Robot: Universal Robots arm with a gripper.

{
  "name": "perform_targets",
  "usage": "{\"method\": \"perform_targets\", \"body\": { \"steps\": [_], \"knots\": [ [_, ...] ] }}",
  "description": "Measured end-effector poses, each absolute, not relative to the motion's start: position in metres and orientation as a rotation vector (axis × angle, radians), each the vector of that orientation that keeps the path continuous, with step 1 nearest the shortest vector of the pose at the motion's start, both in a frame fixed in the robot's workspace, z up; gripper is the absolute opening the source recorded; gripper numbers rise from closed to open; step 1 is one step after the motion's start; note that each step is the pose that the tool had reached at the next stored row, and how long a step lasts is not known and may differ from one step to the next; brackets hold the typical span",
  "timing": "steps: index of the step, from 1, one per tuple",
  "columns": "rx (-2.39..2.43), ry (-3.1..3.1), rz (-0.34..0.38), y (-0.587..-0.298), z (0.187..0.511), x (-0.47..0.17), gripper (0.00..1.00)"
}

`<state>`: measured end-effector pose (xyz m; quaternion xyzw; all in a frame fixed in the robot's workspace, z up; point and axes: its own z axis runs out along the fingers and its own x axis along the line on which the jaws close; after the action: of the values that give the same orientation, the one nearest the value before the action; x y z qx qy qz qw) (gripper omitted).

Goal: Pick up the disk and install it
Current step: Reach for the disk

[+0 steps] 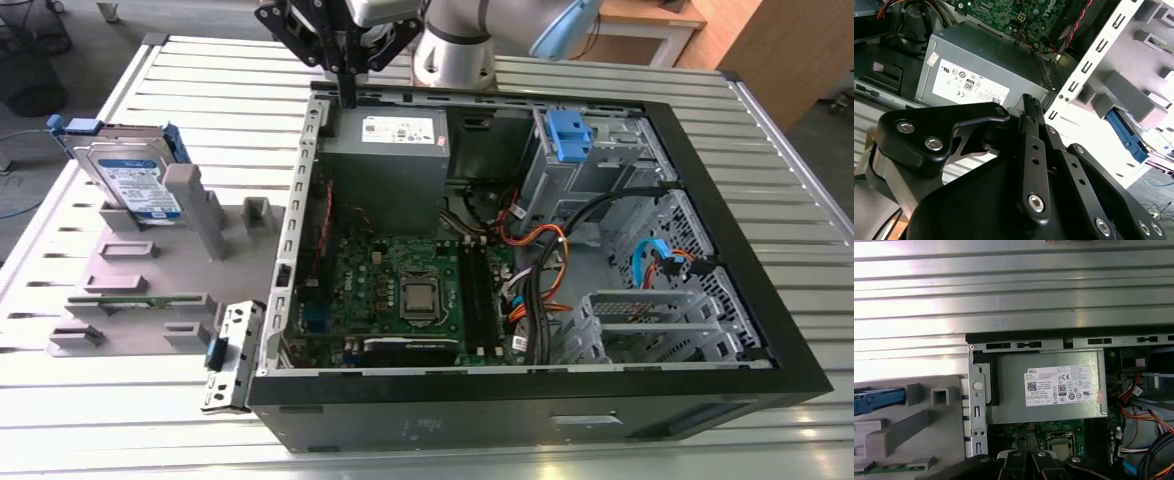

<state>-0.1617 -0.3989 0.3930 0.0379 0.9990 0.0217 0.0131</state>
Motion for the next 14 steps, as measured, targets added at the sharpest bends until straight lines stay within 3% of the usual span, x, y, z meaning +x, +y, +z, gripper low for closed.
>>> {"method": "perform_targets", "body": {
  "steps": [14],
  "knots": [
    [0.118,3.112,0.068,-0.3989,0.393,-0.1658,0.11]
  ]
}}
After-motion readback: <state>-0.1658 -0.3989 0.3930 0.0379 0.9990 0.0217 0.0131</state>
